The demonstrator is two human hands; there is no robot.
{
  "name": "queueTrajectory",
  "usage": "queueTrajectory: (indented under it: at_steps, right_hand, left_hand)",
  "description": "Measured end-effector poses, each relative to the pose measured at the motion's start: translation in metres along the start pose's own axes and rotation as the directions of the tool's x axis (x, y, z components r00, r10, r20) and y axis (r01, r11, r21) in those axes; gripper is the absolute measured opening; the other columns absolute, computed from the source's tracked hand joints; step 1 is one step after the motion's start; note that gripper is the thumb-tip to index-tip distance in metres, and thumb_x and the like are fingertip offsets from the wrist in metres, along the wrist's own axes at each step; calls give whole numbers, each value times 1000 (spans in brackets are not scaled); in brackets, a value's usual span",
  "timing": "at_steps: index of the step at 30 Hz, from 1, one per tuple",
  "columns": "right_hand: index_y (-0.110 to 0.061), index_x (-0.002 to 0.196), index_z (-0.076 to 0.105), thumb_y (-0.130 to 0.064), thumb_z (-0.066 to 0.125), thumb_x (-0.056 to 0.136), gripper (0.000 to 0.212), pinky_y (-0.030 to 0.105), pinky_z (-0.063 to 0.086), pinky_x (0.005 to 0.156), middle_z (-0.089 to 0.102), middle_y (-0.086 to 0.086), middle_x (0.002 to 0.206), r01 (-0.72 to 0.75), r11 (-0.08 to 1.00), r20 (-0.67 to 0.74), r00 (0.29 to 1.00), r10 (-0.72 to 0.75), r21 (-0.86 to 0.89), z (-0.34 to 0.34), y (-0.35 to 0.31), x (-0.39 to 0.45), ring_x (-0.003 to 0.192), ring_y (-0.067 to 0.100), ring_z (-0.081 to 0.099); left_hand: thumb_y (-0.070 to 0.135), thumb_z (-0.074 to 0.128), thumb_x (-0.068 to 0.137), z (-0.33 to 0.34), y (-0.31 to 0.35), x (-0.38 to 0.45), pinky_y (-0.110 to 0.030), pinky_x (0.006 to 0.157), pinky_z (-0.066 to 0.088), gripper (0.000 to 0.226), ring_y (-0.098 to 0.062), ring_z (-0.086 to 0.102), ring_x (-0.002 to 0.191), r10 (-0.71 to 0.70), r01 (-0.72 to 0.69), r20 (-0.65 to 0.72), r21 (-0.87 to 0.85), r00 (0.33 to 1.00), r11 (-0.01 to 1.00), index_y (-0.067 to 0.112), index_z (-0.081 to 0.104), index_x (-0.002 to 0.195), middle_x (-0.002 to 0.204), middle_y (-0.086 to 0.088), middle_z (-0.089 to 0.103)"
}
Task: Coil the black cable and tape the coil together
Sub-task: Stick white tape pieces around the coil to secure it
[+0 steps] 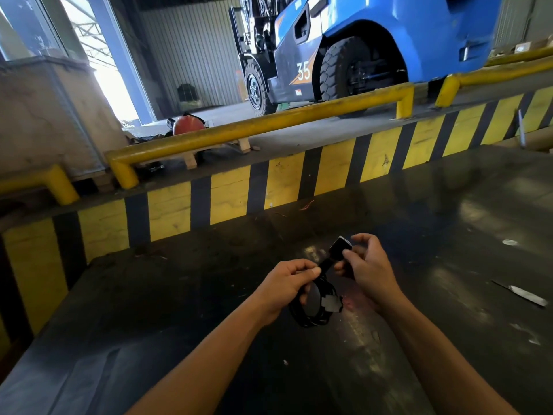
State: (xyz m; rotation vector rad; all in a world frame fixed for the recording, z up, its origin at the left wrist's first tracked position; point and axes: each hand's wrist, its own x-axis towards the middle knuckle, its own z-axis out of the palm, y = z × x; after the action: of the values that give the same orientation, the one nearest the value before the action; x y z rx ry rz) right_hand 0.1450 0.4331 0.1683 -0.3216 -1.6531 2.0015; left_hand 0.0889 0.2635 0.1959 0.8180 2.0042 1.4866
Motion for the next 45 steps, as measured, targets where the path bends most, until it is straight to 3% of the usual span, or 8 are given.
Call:
queueTrajectory:
  at_steps: [7,13,18,23,25,31,38,45]
  right_hand:
    - [-20,123,56,-7,62,87,39,19,53,60,64,10,95,19,952,246,967,59,-304,-8,-4,-1,72,13,68]
    - [-14,99,64,-13,58,91,10,24,53,63,67,7,86,16,914,434,883,177,-404,-12,-7,-4,69,11,65]
    - [-12,86,58,-6,56,89,6,21,52,55,65,10,81,-16,963,299,949,99,-268,-11,-1,1,62,12,68]
    - [-34,106,61,-5,54,85,36,23,53,57,62,14,91,-71,992,282,954,98,-103,-10,-2,4,60,10,65]
    - [-38,109,63,-6,53,86,41,22,53,58,63,12,87,-57,986,334,936,107,-156,-12,-5,1,61,9,64]
    - [-21,77,62,-14,68,84,12,26,52,59,66,-2,68,30,967,469,878,96,-253,-13,-12,-8,63,14,65]
    - [-29,114,55,-19,68,84,33,19,52,59,65,5,103,111,907,445,891,89,-405,1,-14,-10,69,10,69]
    - [-22,95,64,-23,65,86,9,14,51,48,68,-5,79,265,755,352,935,-49,-599,23,-9,-7,62,1,68]
  left_hand:
    - [20,52,95,-3,9,1,-20,57,45,16,-7,49,52,12,-12,22,20,1000,1000,11,66,99,64,3,52]
    - [21,52,95,-13,9,0,-22,60,46,19,-6,51,53,-21,16,45,119,999,993,11,66,101,63,6,54]
    - [23,53,94,-18,11,-1,-24,62,46,16,-5,52,53,-56,47,57,153,997,987,15,67,97,64,6,54]
    - [22,52,95,-20,14,-2,-22,61,46,15,-4,52,53,-74,59,83,176,994,983,17,66,95,64,8,55]
    - [21,52,95,-20,15,-2,-21,60,46,15,-4,52,53,-72,56,79,191,994,980,16,66,95,65,6,54]
    - [22,52,95,-26,19,-2,-16,54,47,18,-4,52,52,-75,64,40,227,996,972,12,66,99,67,3,55]
    - [24,52,95,-32,23,-1,-22,52,42,18,-6,45,49,-48,46,-116,-19,992,999,16,64,106,63,4,49]
    - [28,55,93,-18,29,-2,-19,47,40,19,-4,44,46,11,-15,-114,-41,993,999,15,61,107,55,9,53]
